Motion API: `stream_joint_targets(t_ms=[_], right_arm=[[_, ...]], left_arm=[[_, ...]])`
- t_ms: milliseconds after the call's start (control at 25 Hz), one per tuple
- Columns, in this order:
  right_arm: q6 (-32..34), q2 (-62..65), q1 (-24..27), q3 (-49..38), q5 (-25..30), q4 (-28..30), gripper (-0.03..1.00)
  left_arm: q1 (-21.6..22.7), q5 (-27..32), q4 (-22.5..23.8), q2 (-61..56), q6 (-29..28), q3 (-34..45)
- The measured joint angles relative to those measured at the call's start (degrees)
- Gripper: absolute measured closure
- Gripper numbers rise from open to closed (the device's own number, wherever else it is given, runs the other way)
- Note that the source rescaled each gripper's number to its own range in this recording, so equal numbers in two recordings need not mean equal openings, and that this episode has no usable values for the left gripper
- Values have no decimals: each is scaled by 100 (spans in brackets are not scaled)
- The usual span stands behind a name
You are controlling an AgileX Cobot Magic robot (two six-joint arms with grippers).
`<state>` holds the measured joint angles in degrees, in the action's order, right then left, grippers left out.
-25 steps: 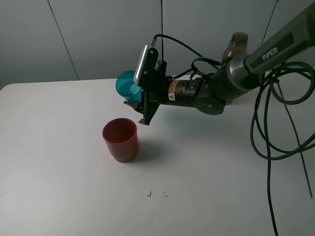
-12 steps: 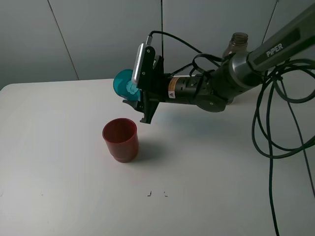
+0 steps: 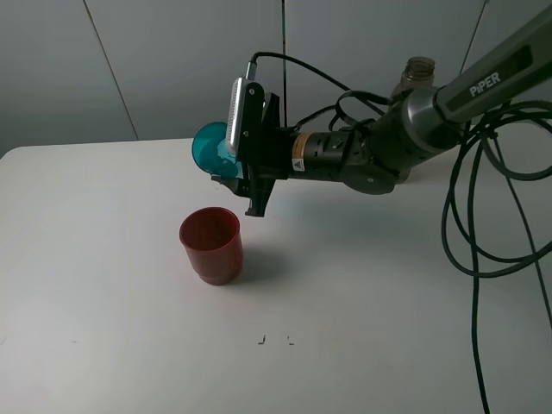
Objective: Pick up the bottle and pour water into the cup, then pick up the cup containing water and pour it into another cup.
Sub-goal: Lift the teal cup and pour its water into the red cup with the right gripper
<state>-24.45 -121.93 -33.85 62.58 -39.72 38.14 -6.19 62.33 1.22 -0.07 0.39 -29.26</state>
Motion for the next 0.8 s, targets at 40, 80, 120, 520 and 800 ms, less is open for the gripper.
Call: stream_joint_targets(t_ms=[40,80,120,520,800], right_arm=[[-137,0,-13,0,0,16,93],[-287,0,-17,0,0,16,93],[-424,0,-17,0,0,16,93],[-1396,0,-26,0,-12,25,93],[-1877,0,-26,0,-37,25,93]], left_arm=[[0,0,0,0,0,0],[0,0,0,0,0,0],[0,0,0,0,0,0],[0,0,0,0,0,0],[0,0,0,0,0,0]])
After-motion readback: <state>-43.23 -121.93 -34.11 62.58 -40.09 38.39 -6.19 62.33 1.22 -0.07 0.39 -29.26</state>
